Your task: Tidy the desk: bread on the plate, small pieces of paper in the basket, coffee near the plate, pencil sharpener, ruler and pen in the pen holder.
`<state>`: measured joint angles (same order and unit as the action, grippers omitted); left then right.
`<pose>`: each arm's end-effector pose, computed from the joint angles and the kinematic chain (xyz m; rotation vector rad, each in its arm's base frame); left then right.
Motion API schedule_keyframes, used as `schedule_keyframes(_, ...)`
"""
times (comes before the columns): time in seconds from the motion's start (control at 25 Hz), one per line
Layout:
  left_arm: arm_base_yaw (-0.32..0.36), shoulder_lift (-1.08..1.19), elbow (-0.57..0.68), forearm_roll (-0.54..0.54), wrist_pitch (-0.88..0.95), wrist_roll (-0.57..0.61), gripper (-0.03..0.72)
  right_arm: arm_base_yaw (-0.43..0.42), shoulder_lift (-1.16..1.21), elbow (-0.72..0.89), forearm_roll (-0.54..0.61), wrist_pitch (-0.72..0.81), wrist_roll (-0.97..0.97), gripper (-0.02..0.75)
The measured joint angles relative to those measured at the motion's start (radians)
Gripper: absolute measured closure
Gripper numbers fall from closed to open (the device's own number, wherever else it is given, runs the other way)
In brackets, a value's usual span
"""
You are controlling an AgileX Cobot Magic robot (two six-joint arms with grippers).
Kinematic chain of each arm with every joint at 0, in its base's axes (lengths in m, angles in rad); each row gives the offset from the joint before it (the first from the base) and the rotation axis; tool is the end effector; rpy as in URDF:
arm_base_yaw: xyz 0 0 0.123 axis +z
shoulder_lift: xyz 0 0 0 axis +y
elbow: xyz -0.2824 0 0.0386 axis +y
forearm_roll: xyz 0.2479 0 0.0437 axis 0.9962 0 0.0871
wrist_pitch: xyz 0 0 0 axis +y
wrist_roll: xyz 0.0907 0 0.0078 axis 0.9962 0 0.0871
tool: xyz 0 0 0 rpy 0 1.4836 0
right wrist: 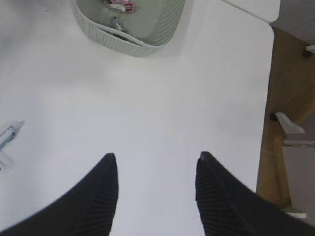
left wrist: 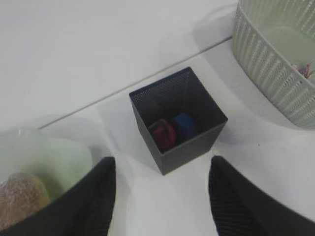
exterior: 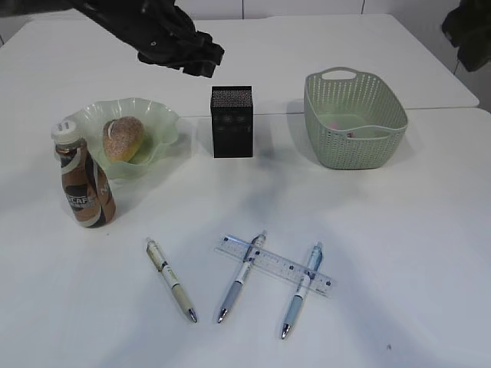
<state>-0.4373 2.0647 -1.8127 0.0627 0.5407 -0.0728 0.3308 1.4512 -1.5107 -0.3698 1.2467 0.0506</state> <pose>0.4434 -0.2040 0.2748 0.4574 2.2369 -0.2029 0.2842 0.0646 0.3909 -0.4053 2.5578 -0.3694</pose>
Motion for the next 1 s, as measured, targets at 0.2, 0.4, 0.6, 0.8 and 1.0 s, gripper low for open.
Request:
schedule_keyframes(0.2, 0.000, -0.065, -0.031, -0.002, 0.210, -0.008, 0.291, 0.000, 0.000, 0.000, 0.106, 0.000, 0.002, 0.328)
schedule_keyframes(0.4, 0.000, -0.103, -0.109, -0.010, 0.468, -0.027, 0.303, 0.000, 0.000, 0.000, 0.218, 0.001, -0.012, 0.328)
schedule_keyframes(0.6, 0.000, -0.116, -0.197, -0.024, 0.681, -0.036, 0.313, 0.000, 0.000, 0.000, 0.321, 0.001, -0.051, 0.328)
schedule_keyframes(0.8, 0.000, -0.156, -0.209, -0.031, 0.703, -0.036, 0.315, 0.000, 0.005, 0.000, 0.390, 0.002, -0.096, 0.328)
schedule_keyframes(1.0, 0.000, -0.216, -0.212, -0.032, 0.707, -0.036, 0.324, 0.000, 0.056, 0.000, 0.445, 0.002, -0.168, 0.328)
